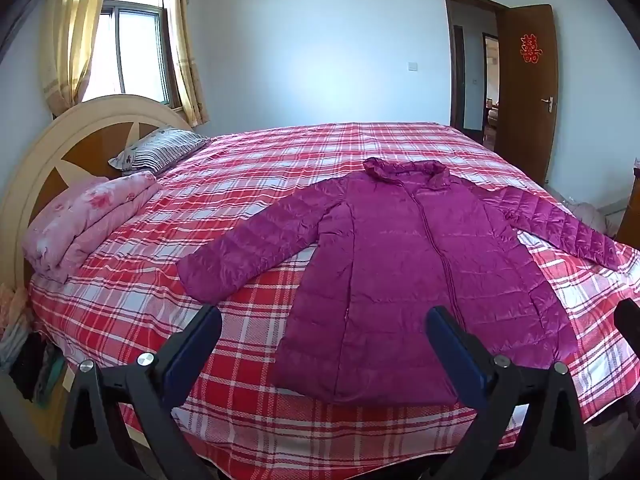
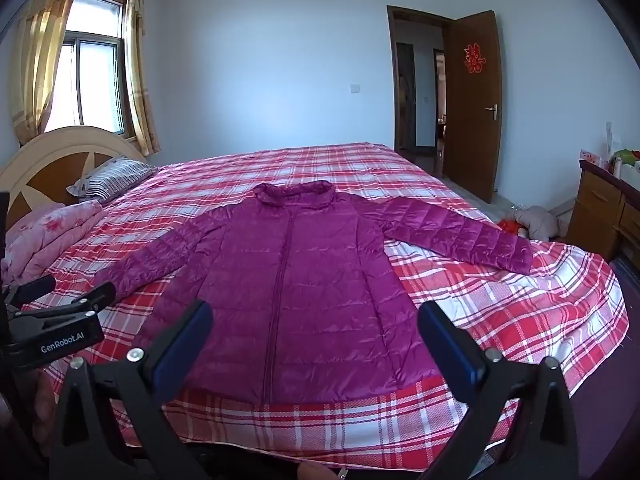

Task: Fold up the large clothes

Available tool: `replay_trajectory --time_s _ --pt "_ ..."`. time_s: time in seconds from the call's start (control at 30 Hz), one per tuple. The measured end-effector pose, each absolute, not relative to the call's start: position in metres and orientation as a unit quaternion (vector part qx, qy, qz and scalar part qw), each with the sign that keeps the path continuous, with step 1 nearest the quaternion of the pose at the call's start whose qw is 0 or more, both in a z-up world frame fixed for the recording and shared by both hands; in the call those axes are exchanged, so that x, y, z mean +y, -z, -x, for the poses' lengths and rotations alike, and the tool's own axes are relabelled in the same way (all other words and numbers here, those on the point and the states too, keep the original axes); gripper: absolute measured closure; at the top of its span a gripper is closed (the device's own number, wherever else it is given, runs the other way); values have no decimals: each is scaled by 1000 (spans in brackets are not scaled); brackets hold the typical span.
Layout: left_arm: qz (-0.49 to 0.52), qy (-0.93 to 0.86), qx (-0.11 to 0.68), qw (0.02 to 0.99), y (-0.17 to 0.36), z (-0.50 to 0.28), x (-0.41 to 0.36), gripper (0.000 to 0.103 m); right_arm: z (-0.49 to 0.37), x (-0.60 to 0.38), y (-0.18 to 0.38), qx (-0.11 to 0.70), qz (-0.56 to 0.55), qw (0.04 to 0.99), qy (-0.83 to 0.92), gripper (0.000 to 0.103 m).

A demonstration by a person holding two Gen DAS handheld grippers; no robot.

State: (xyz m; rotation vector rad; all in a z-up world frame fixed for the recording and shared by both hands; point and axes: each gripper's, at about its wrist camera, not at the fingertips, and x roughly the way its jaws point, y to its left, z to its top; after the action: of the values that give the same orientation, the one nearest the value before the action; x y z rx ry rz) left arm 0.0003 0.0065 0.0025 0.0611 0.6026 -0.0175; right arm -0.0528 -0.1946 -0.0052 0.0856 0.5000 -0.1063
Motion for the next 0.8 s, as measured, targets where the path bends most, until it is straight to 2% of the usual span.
replay_trajectory --time_s 0.8 --pt "-31 6 303 952 2 -3 5 1 49 -196 10 257 -54 964 49 0"
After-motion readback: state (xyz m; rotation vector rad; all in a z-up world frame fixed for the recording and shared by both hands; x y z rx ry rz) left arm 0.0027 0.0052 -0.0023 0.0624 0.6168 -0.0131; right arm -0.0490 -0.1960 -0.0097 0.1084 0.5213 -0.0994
